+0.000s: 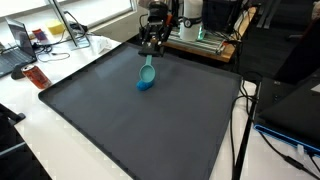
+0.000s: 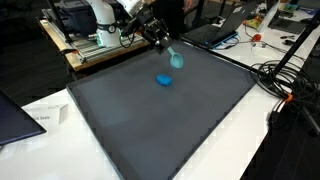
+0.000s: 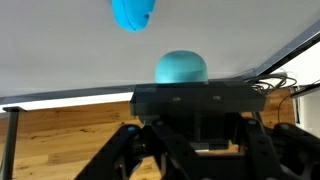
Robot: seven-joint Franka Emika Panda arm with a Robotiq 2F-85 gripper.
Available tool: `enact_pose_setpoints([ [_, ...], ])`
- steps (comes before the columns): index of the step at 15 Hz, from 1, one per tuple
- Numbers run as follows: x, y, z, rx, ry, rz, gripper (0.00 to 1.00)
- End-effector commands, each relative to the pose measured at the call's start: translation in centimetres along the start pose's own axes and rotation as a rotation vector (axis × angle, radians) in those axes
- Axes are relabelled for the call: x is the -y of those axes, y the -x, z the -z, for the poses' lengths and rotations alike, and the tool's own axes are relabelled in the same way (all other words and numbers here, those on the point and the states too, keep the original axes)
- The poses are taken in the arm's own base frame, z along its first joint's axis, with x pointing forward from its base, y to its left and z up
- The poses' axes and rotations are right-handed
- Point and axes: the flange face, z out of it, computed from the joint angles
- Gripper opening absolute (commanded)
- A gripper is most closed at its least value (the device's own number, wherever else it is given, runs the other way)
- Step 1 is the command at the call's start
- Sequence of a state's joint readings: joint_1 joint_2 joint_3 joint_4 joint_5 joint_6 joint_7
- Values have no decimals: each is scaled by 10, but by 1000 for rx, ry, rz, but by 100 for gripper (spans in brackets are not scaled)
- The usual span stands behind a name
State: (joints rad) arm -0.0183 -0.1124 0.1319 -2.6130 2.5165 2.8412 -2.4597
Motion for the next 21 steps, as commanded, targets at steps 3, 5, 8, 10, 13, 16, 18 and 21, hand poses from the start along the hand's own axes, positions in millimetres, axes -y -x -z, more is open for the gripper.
enact_pose_setpoints([
  [3,1,0,0,3,-1,2,53],
  [5,9,-7,0,12,1,16,28],
  [8,24,-23,4,76,51,52,28],
  [10,35,-37,7,115,85,81,28],
  [13,56,-55,6,176,132,93,28],
  [16,72,-72,4,211,170,79,28],
  [18,79,-79,-3,228,183,68,28],
  [21,87,-84,-7,246,195,39,28],
])
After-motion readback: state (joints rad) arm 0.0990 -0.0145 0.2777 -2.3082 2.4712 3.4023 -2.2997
